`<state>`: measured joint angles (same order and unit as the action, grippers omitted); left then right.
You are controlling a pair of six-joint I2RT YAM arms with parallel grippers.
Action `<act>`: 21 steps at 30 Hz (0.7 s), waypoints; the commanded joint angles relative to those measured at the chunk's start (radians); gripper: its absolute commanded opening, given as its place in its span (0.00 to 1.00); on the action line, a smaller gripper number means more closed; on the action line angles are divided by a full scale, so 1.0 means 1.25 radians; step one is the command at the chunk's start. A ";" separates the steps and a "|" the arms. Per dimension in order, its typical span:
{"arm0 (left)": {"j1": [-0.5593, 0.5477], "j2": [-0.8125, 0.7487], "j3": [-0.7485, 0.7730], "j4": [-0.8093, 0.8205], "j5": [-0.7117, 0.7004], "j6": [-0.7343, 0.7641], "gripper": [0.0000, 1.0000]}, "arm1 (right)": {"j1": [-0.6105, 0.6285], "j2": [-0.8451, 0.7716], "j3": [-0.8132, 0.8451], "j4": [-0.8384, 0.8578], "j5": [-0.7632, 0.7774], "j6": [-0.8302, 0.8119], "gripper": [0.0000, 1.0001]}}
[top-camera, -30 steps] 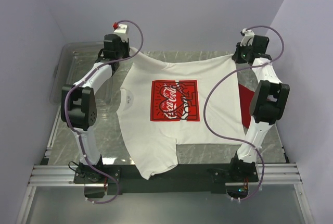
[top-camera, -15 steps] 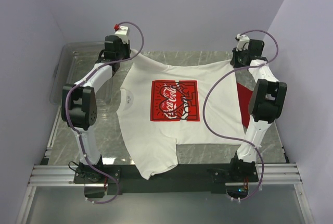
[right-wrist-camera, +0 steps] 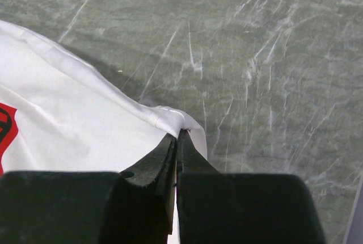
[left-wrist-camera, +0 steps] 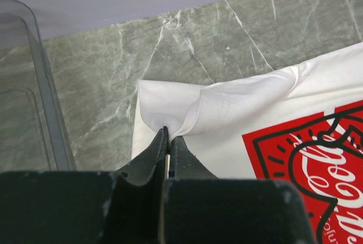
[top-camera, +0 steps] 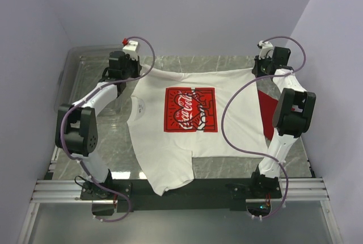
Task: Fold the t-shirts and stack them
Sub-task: Fold the tshirt
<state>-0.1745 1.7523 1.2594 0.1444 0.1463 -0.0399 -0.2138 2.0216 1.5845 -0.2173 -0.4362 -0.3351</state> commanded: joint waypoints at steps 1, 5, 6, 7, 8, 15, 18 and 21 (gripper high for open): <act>-0.004 -0.067 -0.033 0.053 0.023 0.022 0.01 | -0.007 -0.044 -0.008 0.039 -0.014 -0.010 0.02; -0.004 -0.099 -0.070 0.051 0.022 0.023 0.01 | -0.007 -0.044 -0.012 0.043 -0.011 -0.008 0.02; -0.004 -0.112 -0.076 0.053 0.023 0.023 0.01 | -0.008 -0.039 -0.011 0.041 -0.009 -0.007 0.02; -0.004 -0.117 -0.082 0.054 0.024 0.023 0.01 | -0.008 -0.040 -0.010 0.040 -0.007 -0.004 0.02; -0.004 -0.122 -0.093 0.053 0.025 0.023 0.01 | -0.008 -0.040 -0.011 0.041 -0.007 -0.003 0.03; -0.025 -0.176 -0.134 0.039 0.014 0.021 0.01 | -0.009 -0.045 -0.022 0.047 -0.004 0.007 0.03; -0.044 -0.202 -0.148 0.028 -0.019 0.016 0.01 | -0.009 -0.048 -0.022 0.047 0.000 0.009 0.03; -0.075 -0.226 -0.164 0.012 -0.080 0.007 0.01 | -0.011 -0.047 -0.022 0.045 0.002 0.012 0.04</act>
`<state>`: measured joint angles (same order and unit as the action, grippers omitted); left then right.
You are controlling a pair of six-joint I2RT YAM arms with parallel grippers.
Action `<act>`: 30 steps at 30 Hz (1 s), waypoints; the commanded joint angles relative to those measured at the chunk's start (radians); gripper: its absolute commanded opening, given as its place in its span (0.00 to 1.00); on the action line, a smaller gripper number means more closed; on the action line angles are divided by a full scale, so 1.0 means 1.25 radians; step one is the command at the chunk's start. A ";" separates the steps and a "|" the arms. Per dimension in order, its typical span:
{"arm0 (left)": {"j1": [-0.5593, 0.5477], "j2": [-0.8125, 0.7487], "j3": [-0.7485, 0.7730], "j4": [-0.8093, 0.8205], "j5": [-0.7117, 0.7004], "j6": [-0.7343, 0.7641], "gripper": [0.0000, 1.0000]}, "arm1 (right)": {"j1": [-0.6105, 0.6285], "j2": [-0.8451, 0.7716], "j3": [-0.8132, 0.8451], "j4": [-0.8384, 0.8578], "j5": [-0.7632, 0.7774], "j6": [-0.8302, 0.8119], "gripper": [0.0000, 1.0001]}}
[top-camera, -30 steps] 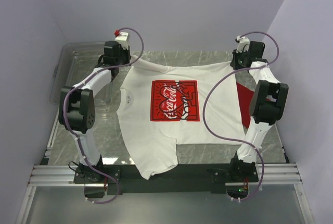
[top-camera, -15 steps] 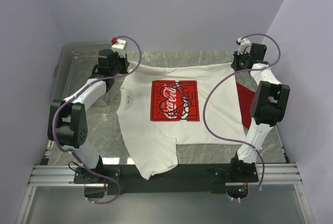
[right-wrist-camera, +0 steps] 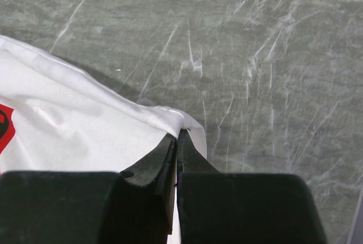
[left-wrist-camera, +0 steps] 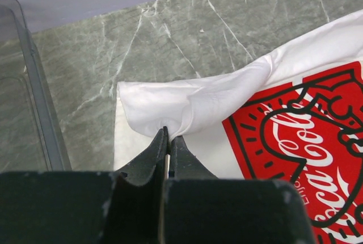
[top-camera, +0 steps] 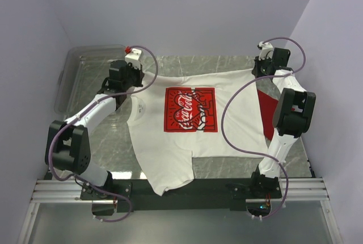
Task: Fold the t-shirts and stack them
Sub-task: Fold the tshirt
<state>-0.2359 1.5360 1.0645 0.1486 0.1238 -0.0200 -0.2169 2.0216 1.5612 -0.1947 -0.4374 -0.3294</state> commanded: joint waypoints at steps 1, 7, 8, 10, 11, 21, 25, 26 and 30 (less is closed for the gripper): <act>-0.033 -0.058 -0.021 0.008 -0.073 -0.016 0.01 | -0.008 -0.047 -0.003 0.027 0.001 0.008 0.04; -0.064 -0.101 -0.088 0.016 -0.142 -0.066 0.01 | -0.011 -0.049 -0.011 0.033 0.001 0.017 0.04; -0.064 -0.105 -0.097 0.020 -0.144 -0.071 0.01 | -0.012 -0.050 -0.012 0.033 0.000 0.017 0.04; -0.065 -0.112 -0.114 0.023 -0.144 -0.078 0.01 | -0.015 -0.051 -0.014 0.033 -0.004 0.017 0.04; -0.066 -0.113 -0.116 0.021 -0.142 -0.080 0.01 | -0.014 -0.053 -0.014 0.032 -0.006 0.017 0.04; -0.084 -0.149 -0.153 0.020 -0.160 -0.086 0.01 | -0.025 -0.078 -0.055 0.063 -0.045 0.018 0.05; -0.090 -0.166 -0.170 0.016 -0.170 -0.082 0.01 | -0.036 -0.085 -0.066 0.071 -0.076 0.005 0.06; -0.095 -0.171 -0.174 0.015 -0.173 -0.081 0.01 | -0.041 -0.087 -0.074 0.074 -0.084 0.002 0.06; -0.103 -0.193 -0.182 0.008 -0.173 -0.083 0.01 | -0.051 -0.098 -0.093 0.077 -0.110 -0.025 0.06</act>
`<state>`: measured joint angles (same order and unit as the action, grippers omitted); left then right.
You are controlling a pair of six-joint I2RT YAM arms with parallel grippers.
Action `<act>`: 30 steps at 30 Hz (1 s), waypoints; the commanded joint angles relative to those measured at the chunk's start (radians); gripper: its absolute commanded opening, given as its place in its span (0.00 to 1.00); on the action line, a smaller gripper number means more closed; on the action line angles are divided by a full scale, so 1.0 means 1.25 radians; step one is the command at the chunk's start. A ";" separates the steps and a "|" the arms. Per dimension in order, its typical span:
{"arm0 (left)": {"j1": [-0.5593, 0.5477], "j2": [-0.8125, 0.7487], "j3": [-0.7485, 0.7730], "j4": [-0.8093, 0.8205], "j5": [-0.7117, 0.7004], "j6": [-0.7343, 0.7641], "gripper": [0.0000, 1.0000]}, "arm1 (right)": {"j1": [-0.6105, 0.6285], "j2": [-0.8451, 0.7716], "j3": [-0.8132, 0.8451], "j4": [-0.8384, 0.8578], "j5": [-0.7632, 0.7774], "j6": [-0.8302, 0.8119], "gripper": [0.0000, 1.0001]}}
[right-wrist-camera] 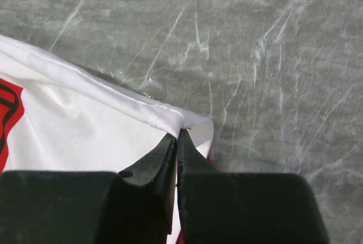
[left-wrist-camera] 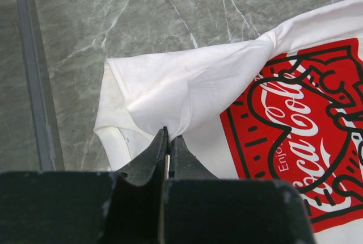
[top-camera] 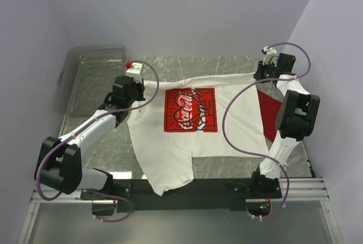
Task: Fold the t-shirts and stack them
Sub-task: Fold the tshirt
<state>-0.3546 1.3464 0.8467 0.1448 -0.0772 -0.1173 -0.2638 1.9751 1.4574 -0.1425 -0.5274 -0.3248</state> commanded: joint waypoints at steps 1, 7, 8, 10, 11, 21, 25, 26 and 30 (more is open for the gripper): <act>-0.010 -0.045 -0.012 0.009 -0.012 -0.009 0.01 | -0.017 -0.063 -0.014 0.037 -0.047 -0.036 0.06; -0.013 -0.079 -0.038 0.001 -0.011 -0.018 0.01 | -0.039 -0.079 -0.042 0.040 -0.079 -0.058 0.06; -0.015 -0.086 -0.040 0.000 -0.012 -0.019 0.01 | -0.042 -0.078 -0.041 0.037 -0.080 -0.059 0.06; -0.015 -0.092 -0.049 -0.002 -0.012 -0.023 0.01 | -0.048 -0.076 -0.042 0.027 -0.084 -0.064 0.06; -0.015 -0.097 -0.050 -0.004 -0.011 -0.024 0.01 | -0.049 -0.077 -0.043 0.028 -0.085 -0.065 0.06; -0.017 -0.120 -0.069 -0.020 -0.013 -0.029 0.01 | -0.063 -0.103 -0.084 -0.001 -0.119 -0.108 0.06; -0.018 -0.121 -0.071 -0.024 -0.013 -0.031 0.01 | -0.072 -0.107 -0.093 -0.020 -0.129 -0.125 0.07; -0.018 -0.121 -0.070 -0.025 -0.013 -0.031 0.01 | -0.071 -0.106 -0.093 -0.026 -0.127 -0.129 0.07; -0.018 -0.125 -0.076 -0.035 -0.013 -0.037 0.01 | -0.075 -0.106 -0.101 -0.044 -0.116 -0.151 0.07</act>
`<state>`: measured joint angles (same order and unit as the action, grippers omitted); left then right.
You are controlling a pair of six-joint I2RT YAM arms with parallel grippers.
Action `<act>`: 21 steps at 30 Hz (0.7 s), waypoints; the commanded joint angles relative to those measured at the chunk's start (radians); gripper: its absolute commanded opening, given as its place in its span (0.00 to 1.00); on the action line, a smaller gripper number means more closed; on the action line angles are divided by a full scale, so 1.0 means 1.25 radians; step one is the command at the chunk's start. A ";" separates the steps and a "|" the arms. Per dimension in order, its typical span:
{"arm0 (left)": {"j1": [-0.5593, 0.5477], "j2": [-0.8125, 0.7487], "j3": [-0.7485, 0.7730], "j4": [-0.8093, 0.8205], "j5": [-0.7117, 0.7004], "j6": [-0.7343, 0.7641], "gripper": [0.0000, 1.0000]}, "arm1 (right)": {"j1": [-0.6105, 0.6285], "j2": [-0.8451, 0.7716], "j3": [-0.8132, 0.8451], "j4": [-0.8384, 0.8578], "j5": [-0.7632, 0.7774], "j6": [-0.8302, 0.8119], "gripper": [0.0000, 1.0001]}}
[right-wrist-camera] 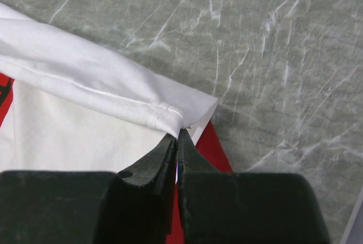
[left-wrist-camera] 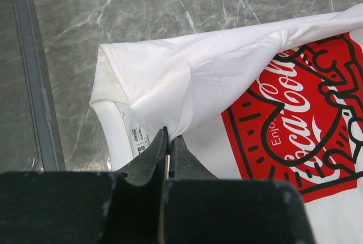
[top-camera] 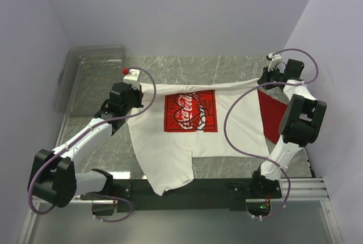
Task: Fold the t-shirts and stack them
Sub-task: Fold the tshirt
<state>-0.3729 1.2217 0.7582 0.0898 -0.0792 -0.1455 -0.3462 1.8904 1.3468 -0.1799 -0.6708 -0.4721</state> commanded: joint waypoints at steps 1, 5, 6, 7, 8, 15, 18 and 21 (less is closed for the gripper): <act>-0.004 -0.026 -0.006 0.007 -0.012 -0.015 0.01 | -0.010 -0.037 -0.016 -0.017 0.000 -0.035 0.07; -0.005 -0.039 -0.020 0.004 -0.010 -0.021 0.01 | -0.016 -0.034 -0.022 -0.034 0.006 -0.052 0.07; -0.005 -0.039 -0.021 0.003 -0.013 -0.022 0.01 | -0.016 -0.032 -0.023 -0.043 0.007 -0.062 0.08; -0.005 -0.040 -0.022 0.001 -0.013 -0.023 0.01 | -0.019 -0.031 -0.026 -0.046 0.007 -0.065 0.08; -0.005 -0.039 -0.022 0.001 -0.013 -0.023 0.01 | -0.019 -0.032 -0.027 -0.051 0.008 -0.071 0.08; -0.005 -0.036 -0.019 -0.009 -0.023 -0.023 0.01 | -0.021 -0.041 -0.058 -0.068 0.009 -0.112 0.09; -0.005 -0.036 -0.020 -0.010 -0.023 -0.025 0.01 | -0.024 -0.037 -0.059 -0.078 0.011 -0.122 0.11; -0.005 -0.037 -0.020 -0.013 -0.020 -0.026 0.01 | -0.030 -0.035 -0.053 -0.108 0.013 -0.138 0.16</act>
<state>-0.3748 1.2049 0.7349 0.0620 -0.0937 -0.1631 -0.3672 1.8889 1.2770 -0.2829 -0.6590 -0.6014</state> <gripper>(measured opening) 0.029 0.139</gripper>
